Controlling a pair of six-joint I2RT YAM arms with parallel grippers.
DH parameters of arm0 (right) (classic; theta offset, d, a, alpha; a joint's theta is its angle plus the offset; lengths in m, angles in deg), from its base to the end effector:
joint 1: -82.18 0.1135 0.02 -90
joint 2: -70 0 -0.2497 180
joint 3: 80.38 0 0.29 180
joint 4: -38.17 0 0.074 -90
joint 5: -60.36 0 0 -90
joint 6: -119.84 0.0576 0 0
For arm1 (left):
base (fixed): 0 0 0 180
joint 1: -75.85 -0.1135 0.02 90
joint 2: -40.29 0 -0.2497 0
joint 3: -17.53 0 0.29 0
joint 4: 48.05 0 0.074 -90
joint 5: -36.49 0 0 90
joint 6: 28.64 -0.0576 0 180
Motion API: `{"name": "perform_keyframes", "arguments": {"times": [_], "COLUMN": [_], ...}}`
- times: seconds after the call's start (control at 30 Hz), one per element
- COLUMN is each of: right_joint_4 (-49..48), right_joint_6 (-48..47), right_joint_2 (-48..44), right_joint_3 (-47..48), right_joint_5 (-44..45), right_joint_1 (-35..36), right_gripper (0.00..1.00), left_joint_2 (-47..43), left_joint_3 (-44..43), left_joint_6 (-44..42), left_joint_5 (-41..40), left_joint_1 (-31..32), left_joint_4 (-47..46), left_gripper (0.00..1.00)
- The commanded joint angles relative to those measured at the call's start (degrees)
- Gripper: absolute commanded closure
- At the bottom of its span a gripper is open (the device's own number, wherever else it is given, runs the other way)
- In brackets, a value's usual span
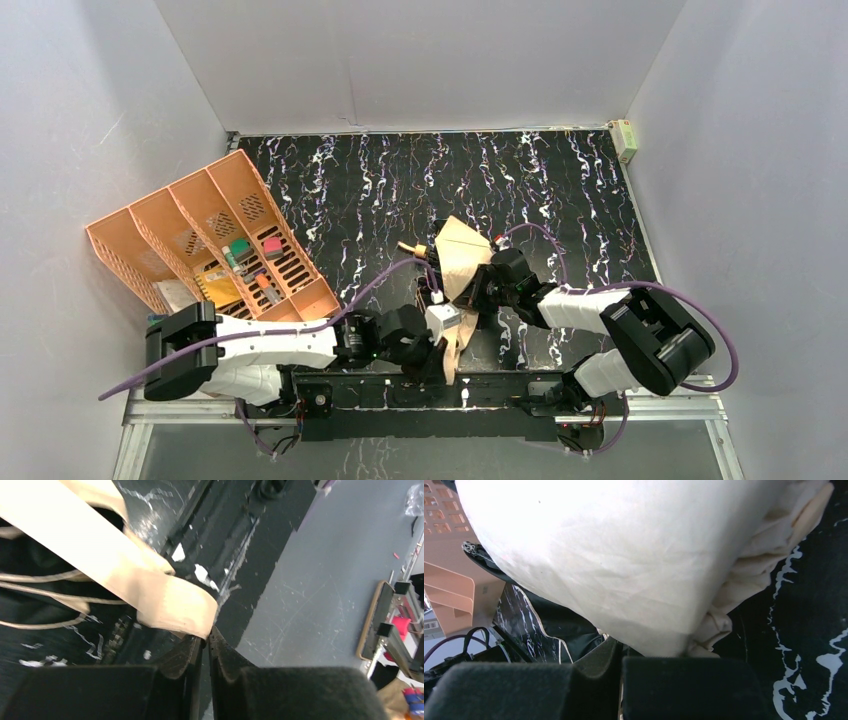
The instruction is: Put away the umbrella
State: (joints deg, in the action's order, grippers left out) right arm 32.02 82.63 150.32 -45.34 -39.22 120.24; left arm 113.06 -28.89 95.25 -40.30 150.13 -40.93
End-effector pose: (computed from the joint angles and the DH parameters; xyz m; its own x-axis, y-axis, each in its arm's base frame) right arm 0.2173 0.1823 0.0710 -0.8656 0.3197 -0.3855 -0.0333 0.7312 0.6813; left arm 0.0725 -0.3062 0.1515 -0.6754 0.3959 -0.6222 0.7375 0.3626 -0.5698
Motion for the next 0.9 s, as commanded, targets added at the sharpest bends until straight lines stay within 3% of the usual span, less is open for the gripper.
{"name": "perform_keyframes", "arguments": {"times": [0.0,0.07,0.17,0.33,0.43,0.53,0.7,0.87], "right_joint_4": [4.9,4.9,4.9,4.9,4.98,5.25,6.06,7.93], "right_joint_6": [-1.64,-1.56,-1.68,-1.69,-1.7,-1.84,-1.28,0.59], "right_joint_2": [2.12,2.2,2.25,2.54,2.59,2.46,2.39,1.95], "right_joint_3": [-0.41,-0.42,-0.41,-0.49,-0.59,-0.79,-1.74,-2.99], "right_joint_5": [5.94,5.89,5.85,5.8,5.8,5.89,6.06,7.07], "right_joint_1": [-0.46,-0.51,-0.5,-0.45,-0.5,-0.51,-0.5,-0.57], "right_gripper": [0.94,0.94,0.94,0.94,0.94,0.94,0.95,0.97], "left_joint_2": [-0.6,-1.59,-3.21,-5.21,-7.99,-11.03,-10.11,0.51], "left_joint_3": [1.13,1.05,0.75,-0.67,-3.59,-7.36,-15.72,-27.36], "left_joint_6": [1.74,1.27,0.39,-0.55,-1.11,-1.22,-1.74,-2.85], "left_joint_5": [3.12,2.65,2.5,1.96,-4.43,-14.64,-13.55,-7.77], "left_joint_1": [2.93,3.12,3.28,3.4,3.33,1.41,-14.63,-29.34], "left_joint_4": [1.45,1.79,2.46,4.31,8.66,11.86,15.92,18.03], "left_gripper": [0.81,0.64,0.5,0.45,0.45,0.36,0.3,0.23]}}
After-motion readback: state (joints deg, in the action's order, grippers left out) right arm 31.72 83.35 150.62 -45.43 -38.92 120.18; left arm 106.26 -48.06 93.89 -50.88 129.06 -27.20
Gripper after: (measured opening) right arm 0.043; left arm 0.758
